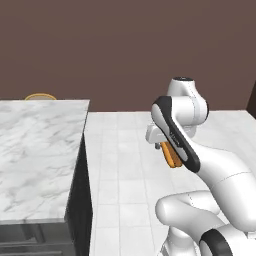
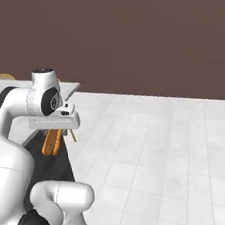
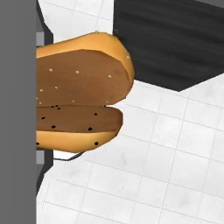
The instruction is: Move the hot dog bun to the plate on the dining table and place the condiment next to that plate. Then navigate to the fridge and take the sausage and place it on the plate as well.
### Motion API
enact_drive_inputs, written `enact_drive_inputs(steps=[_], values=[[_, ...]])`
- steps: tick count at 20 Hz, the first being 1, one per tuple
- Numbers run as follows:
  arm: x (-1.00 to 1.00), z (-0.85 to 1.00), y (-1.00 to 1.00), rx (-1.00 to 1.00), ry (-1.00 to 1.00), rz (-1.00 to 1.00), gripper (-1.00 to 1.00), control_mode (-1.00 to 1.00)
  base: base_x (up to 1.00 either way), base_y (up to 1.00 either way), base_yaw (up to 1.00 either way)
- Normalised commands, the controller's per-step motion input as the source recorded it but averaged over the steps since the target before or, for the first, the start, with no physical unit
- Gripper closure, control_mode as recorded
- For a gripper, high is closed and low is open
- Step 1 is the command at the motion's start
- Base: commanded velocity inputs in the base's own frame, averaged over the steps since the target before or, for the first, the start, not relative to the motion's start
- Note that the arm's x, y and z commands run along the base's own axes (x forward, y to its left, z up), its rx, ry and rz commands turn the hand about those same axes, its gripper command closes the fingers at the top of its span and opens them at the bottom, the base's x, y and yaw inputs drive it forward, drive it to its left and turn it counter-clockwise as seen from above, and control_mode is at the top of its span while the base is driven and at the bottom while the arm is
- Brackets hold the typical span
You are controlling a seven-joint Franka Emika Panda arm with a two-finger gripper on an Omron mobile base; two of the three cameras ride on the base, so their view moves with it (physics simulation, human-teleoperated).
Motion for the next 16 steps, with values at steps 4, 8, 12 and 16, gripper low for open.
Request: enact_drive_inputs(steps=[4, 8, 12, 16], values=[[0.0, 0.0, 0.0, 0.0, 0.0, 0.0, 1.0, 1.0, 0.95, -0.86, 0.37], [0.0, 0.0, 0.0, 0.0, 0.0, 0.0, 1.0, 1.0, 1.0, -0.83, 0.37], [0.0, 0.0, 0.0, 0.0, 0.0, 0.0, 1.0, 1.0, 1.0, -0.83, 0.37], [0.0, 0.0, 0.0, 0.0, 0.0, 0.0, 1.0, 1.0, 1.0, -0.81, 0.37]])
